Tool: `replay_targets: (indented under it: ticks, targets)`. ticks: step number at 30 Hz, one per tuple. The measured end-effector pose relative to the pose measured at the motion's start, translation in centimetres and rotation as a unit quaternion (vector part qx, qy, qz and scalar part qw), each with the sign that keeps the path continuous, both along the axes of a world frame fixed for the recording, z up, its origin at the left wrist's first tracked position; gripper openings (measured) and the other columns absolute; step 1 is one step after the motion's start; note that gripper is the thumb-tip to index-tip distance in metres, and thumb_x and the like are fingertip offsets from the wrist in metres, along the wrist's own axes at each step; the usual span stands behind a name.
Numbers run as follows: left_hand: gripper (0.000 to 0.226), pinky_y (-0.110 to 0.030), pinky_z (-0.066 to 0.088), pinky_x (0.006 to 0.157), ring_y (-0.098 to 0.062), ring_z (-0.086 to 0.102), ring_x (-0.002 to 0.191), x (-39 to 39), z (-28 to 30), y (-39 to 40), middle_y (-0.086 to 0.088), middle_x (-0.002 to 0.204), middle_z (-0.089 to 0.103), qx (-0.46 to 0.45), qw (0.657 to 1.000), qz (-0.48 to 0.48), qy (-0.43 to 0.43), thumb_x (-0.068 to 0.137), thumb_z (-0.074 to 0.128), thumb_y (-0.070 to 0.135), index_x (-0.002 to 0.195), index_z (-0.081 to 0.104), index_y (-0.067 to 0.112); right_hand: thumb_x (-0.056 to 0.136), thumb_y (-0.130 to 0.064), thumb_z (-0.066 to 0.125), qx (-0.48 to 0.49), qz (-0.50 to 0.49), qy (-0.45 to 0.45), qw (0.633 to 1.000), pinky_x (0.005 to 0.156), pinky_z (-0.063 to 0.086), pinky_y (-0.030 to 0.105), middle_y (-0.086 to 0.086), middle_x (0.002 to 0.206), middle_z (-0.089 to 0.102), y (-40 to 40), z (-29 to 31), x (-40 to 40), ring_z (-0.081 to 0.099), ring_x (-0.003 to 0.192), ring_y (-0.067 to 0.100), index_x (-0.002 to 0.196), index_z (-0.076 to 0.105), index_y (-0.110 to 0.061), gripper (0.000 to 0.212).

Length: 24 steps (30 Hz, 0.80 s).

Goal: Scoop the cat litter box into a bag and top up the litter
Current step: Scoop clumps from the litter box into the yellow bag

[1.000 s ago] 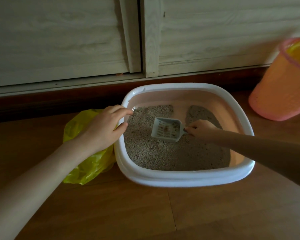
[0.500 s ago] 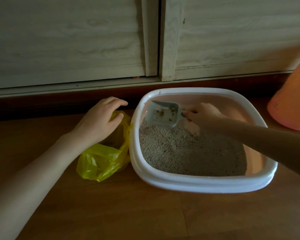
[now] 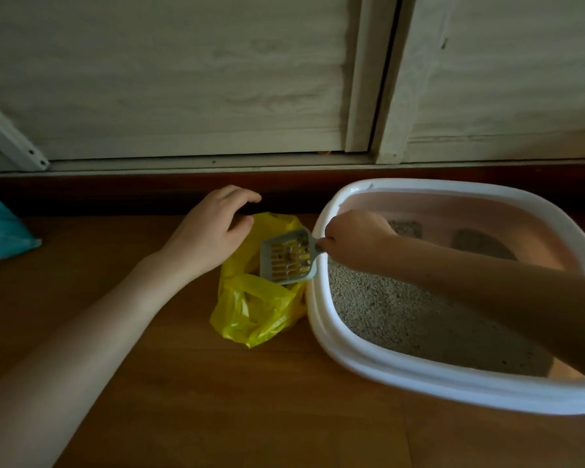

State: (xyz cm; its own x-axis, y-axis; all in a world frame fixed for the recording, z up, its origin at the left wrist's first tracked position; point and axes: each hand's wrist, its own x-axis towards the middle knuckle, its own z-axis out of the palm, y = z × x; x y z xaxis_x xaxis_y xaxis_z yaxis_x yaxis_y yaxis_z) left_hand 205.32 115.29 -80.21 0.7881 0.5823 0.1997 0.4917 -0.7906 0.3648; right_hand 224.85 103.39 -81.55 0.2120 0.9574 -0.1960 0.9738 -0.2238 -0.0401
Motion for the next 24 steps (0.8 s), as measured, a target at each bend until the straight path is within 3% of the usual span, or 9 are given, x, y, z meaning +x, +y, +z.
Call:
replay_targets:
  ticks: [3,5,7,12,17,19,21,24]
  targets:
    - [0.035,-0.017,0.031,0.094,-0.007,0.043,0.123,-0.7,0.0,0.4,0.007,0.132,0.050,-0.003,1.000,0.004,-0.001,0.096,0.050,0.020,0.131,0.051,0.019,0.099,-0.032,0.035,-0.021,0.033,-0.004,0.999,0.070,0.046,0.034,0.005,0.081,0.051,0.8,-0.4,-1.7,0.061,0.094,0.027,0.089,0.058,-0.013,0.032]
    - [0.035,-0.018,0.032,0.095,-0.007,0.043,0.124,-1.2,0.1,0.7,0.007,0.132,0.050,-0.003,1.000,0.005,-0.001,0.096,0.050,0.020,0.131,0.051,0.019,0.096,-0.023,0.039,-0.018,0.061,-0.021,0.998,0.077,0.047,0.035,0.007,0.093,0.061,1.0,-0.7,-2.7,0.061,0.099,0.028,0.096,0.061,-0.011,0.025]
    - [0.036,-0.019,0.032,0.096,-0.008,0.043,0.124,-1.6,0.0,0.9,0.006,0.132,0.049,-0.006,1.000,0.007,-0.001,0.096,0.050,0.020,0.132,0.051,0.018,0.093,-0.017,0.044,-0.011,0.090,-0.050,0.995,0.072,0.042,0.032,0.008,0.106,0.064,1.1,-1.1,-3.3,0.061,0.101,0.029,0.104,0.061,-0.011,0.022]
    - [0.036,-0.016,0.031,0.094,-0.006,0.042,0.124,-2.0,-0.3,1.3,0.007,0.133,0.049,-0.011,1.000,0.007,0.002,0.097,0.049,0.021,0.132,0.050,0.019,0.091,-0.008,0.044,0.010,0.127,-0.059,0.990,0.064,0.038,0.031,0.006,0.109,0.061,0.9,-2.3,-3.8,0.062,0.096,0.026,0.117,0.057,-0.015,0.029]
    - [0.036,-0.016,0.031,0.095,-0.007,0.042,0.125,-1.6,-0.4,1.5,0.006,0.133,0.049,-0.010,1.000,-0.002,-0.004,0.097,0.049,0.020,0.132,0.051,0.018,0.091,0.000,0.041,0.050,0.179,-0.059,0.981,0.064,0.036,0.032,0.011,0.114,0.053,0.1,-2.6,-3.6,0.057,0.100,0.027,0.125,0.049,-0.007,0.035]
    - [0.035,-0.016,0.031,0.095,-0.008,0.043,0.124,-1.3,-0.4,1.4,0.006,0.133,0.049,-0.009,1.000,-0.006,-0.007,0.097,0.049,0.020,0.132,0.051,0.018,0.094,-0.006,0.042,0.042,0.148,-0.004,0.988,0.063,0.036,0.029,0.011,0.103,0.058,-0.1,-2.8,-3.5,0.060,0.090,0.027,0.113,0.057,-0.008,0.024]
    - [0.035,-0.015,0.030,0.094,-0.007,0.042,0.124,-1.1,-0.4,1.3,0.007,0.132,0.049,-0.009,1.000,-0.007,-0.010,0.097,0.049,0.020,0.131,0.051,0.018,0.095,-0.022,0.050,0.060,0.039,0.142,0.987,0.058,0.036,0.026,0.008,0.077,0.060,-0.1,-3.3,-2.8,0.057,0.067,0.022,0.088,0.065,-0.009,0.021]
    - [0.034,-0.015,0.029,0.094,-0.005,0.042,0.123,-0.8,-0.5,1.1,0.007,0.131,0.050,-0.007,1.000,-0.009,-0.011,0.096,0.049,0.020,0.131,0.051,0.018,0.086,-0.033,0.067,0.070,-0.162,0.387,0.905,0.044,0.034,0.021,-0.002,0.048,0.050,-0.2,-3.7,-1.4,0.040,0.039,0.009,0.073,0.070,-0.004,0.032]
